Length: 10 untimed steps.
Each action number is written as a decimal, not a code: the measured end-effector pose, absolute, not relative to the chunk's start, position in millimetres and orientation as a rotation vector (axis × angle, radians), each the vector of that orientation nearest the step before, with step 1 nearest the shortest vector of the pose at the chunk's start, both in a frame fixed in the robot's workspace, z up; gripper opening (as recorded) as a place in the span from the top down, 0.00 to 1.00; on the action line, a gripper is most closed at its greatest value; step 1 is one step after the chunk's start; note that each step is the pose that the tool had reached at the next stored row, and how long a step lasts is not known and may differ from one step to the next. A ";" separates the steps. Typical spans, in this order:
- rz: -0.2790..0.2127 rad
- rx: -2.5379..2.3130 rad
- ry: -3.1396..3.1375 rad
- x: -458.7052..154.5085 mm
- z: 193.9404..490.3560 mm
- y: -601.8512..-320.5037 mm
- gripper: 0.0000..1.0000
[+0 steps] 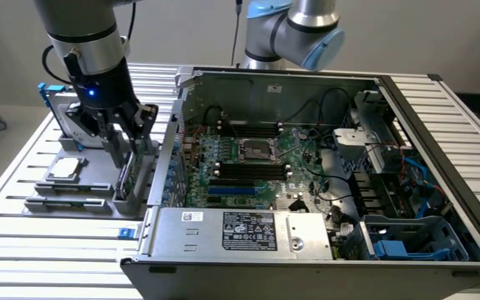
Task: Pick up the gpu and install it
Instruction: 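Pick up the gpu and move the gpu toward the slot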
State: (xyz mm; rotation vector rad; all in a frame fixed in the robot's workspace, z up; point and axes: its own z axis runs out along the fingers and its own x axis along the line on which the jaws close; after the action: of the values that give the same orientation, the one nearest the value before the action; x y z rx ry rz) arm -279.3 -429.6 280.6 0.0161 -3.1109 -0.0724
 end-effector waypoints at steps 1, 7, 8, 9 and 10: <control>-0.072 0.017 -3.111 -279.3 278.8 -429.2 0.58; -0.072 0.018 -3.111 -280.0 267.9 -427.6 0.58; -0.072 0.018 -3.111 -280.5 266.0 -427.5 0.58; -0.072 0.018 -3.111 -280.9 264.2 -427.3 0.58; -0.073 0.018 -3.111 -281.4 262.4 -427.1 0.58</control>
State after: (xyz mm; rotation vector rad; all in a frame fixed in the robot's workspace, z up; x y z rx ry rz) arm -281.4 -427.1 262.4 0.0180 -3.1109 -0.0725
